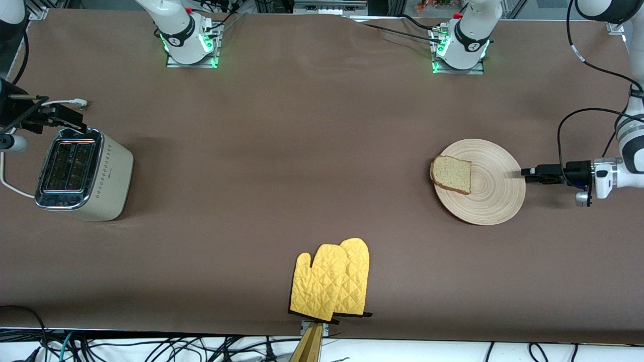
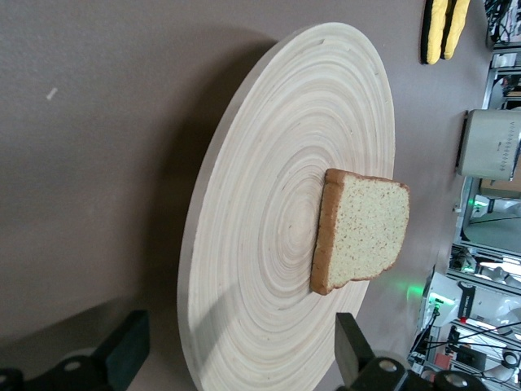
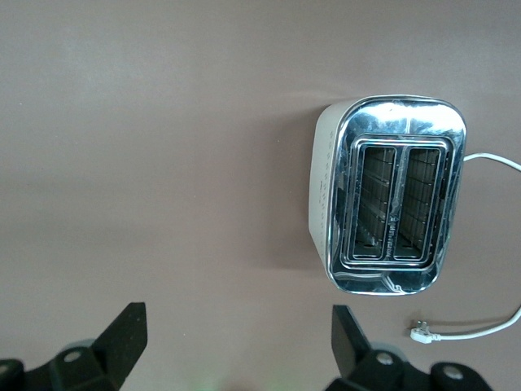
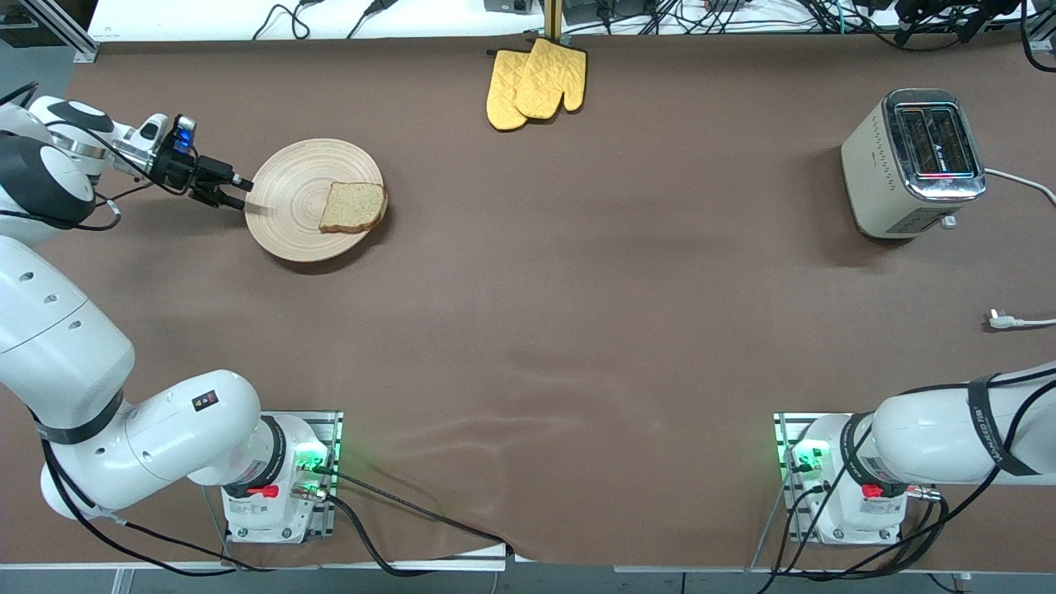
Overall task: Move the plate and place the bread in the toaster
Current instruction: 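Lower the left gripper beside the wooden plate rim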
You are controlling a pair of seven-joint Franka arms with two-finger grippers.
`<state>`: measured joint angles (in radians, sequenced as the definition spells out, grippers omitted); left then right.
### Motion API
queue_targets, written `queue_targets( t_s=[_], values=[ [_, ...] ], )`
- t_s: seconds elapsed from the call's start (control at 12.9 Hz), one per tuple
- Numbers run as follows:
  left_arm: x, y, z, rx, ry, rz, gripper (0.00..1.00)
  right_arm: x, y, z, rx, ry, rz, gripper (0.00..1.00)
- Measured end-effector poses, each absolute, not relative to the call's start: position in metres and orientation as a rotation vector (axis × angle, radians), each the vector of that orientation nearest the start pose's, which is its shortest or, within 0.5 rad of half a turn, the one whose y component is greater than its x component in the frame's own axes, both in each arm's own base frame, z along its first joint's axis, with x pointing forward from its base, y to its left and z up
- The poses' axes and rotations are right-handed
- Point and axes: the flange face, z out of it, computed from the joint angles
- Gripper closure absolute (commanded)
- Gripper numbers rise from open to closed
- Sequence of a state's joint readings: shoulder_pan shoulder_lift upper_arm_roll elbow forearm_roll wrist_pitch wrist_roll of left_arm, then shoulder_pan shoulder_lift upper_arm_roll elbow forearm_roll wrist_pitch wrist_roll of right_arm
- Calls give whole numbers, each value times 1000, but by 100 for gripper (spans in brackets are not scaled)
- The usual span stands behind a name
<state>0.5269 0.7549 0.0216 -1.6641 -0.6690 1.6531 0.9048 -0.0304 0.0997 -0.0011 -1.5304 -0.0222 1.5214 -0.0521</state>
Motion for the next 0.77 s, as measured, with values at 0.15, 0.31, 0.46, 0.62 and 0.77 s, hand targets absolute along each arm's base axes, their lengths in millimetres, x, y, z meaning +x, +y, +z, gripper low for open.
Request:
queue_targets(
  t_s=[0.15, 0.31, 0.46, 0.62, 0.77],
  values=[
    [539, 255, 135, 2186, -26, -192, 0, 577, -20, 583, -3154, -33, 173, 0],
    [540, 251, 132, 2177, -29, -191, 8, 577, -20, 583, -3154, -33, 173, 0],
    [544, 243, 132, 2153, -25, -176, 23, 577, -20, 583, -3154, -33, 173, 0],
    [544, 237, 126, 2133, -17, -178, 45, 577, -20, 583, -3154, -33, 173, 0],
    [542, 234, 116, 2117, -6, -184, 71, 577, -20, 583, -3154, -33, 173, 0]
  ],
)
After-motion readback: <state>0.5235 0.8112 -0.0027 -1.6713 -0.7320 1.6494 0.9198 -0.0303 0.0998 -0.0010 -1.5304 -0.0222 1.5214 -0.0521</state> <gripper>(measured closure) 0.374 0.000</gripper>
